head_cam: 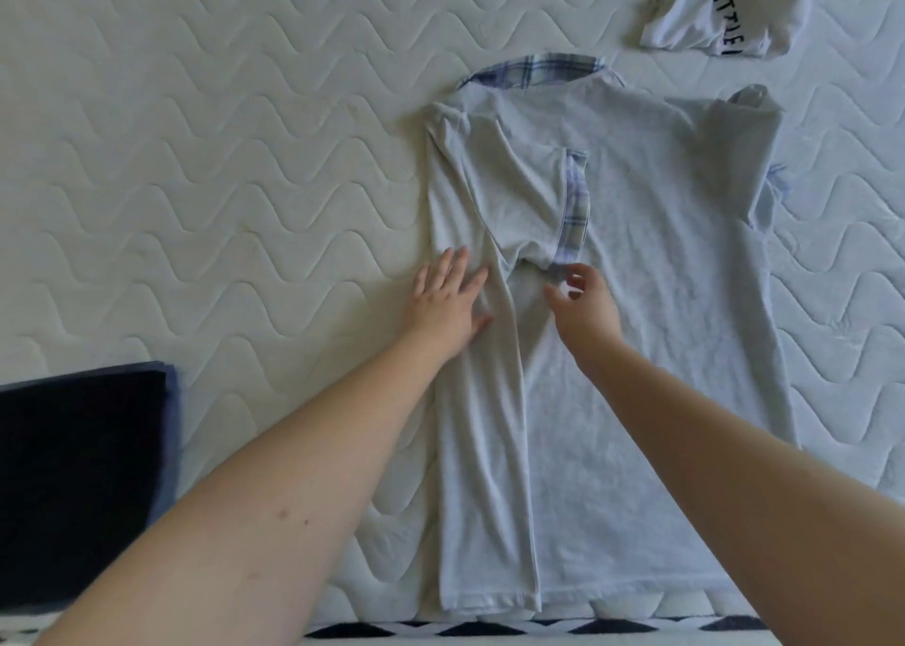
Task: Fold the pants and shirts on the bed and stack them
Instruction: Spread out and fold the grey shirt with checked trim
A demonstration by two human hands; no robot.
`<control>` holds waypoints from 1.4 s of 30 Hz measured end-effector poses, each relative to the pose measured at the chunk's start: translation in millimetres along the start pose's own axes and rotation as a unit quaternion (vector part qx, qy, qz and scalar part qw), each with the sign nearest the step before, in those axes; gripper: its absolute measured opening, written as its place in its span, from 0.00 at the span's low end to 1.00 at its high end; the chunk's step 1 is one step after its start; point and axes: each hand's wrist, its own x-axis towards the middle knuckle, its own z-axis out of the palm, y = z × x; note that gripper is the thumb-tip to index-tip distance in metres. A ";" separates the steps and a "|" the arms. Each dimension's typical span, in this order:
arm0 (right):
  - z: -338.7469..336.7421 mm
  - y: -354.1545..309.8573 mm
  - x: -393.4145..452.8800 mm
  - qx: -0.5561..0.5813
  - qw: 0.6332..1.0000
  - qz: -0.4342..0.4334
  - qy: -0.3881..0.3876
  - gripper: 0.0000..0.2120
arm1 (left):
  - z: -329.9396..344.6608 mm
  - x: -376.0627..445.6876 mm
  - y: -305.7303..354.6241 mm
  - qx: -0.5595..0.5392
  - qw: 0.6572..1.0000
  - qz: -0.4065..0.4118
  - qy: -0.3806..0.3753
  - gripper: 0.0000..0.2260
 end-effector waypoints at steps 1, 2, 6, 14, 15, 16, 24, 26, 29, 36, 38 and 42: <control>-1.6 -5.5 9.1 -0.002 1.000 -0.006 0.012 0.23 | 1.8 4.5 -0.1 0.011 1.000 0.005 -0.013 0.33; -3.5 -11.3 18.4 -0.008 1.000 -0.008 0.026 0.24 | 3.2 7.4 -0.3 0.021 0.999 0.014 -0.028 0.34; -12.5 -33.2 56.9 0.036 0.999 0.035 0.020 0.31 | -10.6 22.2 -9.5 -0.007 0.998 0.059 -0.004 0.28; -10.1 -60.6 114.2 0.054 0.996 0.054 -0.038 0.26 | -97.8 138.1 -64.9 -0.135 0.978 -0.046 0.149 0.16; -9.1 -60.9 118.2 0.058 0.996 0.057 -0.038 0.24 | -106.8 154.1 -69.5 -0.139 0.978 -0.055 0.145 0.19; -8.9 -60.8 121.7 0.068 0.995 0.058 -0.036 0.21 | -113.9 168.4 -73.4 -0.134 0.981 -0.059 0.129 0.22; -24.4 -41.7 118.6 0.127 0.990 0.003 0.055 0.03 | -145.7 224.7 -68.8 -0.094 0.991 -0.002 0.097 0.07; -26.0 -35.0 113.9 0.150 0.987 0.029 0.054 0.02 | -150.3 230.0 -63.7 -0.105 0.990 0.002 0.095 0.08; -29.0 -28.5 111.0 0.155 0.986 0.067 0.007 0.10 | -151.5 237.0 -60.4 -0.074 0.995 -0.024 0.060 0.10; -29.3 -37.4 106.3 -0.100 0.986 -0.015 -0.129 0.16 | -159.0 242.2 -81.0 0.006 0.998 -0.040 -0.046 0.12; -29.2 -38.9 104.0 -0.071 0.992 -0.022 -0.104 0.11 | -162.2 241.7 -85.6 -0.004 0.998 -0.046 -0.046 0.13; -30.4 -35.3 93.0 0.082 0.995 -0.005 -0.056 0.05 | -163.3 240.7 -82.9 -0.039 0.996 -0.081 -0.009 0.16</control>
